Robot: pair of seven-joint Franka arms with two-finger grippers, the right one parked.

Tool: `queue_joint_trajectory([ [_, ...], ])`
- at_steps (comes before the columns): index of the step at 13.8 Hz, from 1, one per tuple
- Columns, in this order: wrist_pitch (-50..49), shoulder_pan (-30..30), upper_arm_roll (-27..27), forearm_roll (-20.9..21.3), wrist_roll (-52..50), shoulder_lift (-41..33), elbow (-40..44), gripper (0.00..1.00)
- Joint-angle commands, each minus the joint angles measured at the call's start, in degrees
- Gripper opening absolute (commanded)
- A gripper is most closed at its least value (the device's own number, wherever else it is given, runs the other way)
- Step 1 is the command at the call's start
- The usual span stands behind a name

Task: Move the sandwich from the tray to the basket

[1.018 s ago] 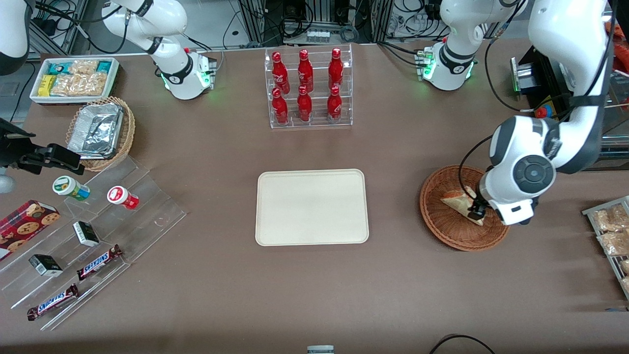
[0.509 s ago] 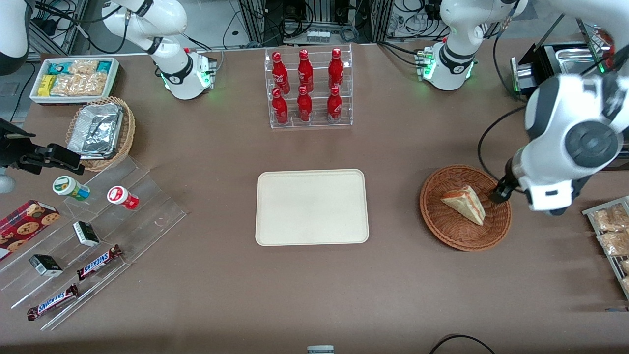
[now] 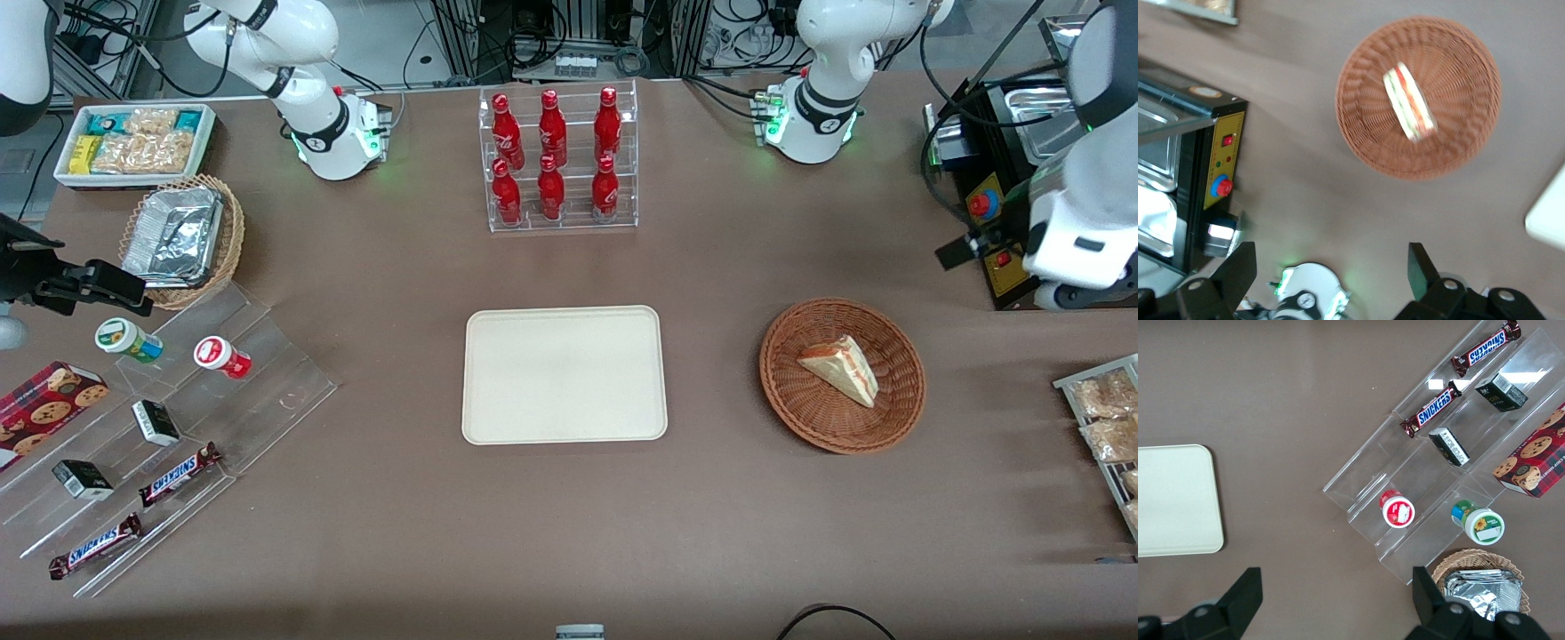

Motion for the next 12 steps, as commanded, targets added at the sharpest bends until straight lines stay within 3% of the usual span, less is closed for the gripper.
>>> queue_joint_trajectory([
  [1,-2.71,0.12,5.57,-4.10,14.52,-4.21,0.38,1.00],
  [3,-5.08,-4.25,13.55,-8.06,21.13,-6.66,0.11,1.00],
  [5,-4.91,-9.02,18.85,-7.81,21.78,-8.35,-0.77,1.00],
  [12,-4.03,-8.77,14.65,-4.56,21.51,-7.65,0.81,1.00],
])
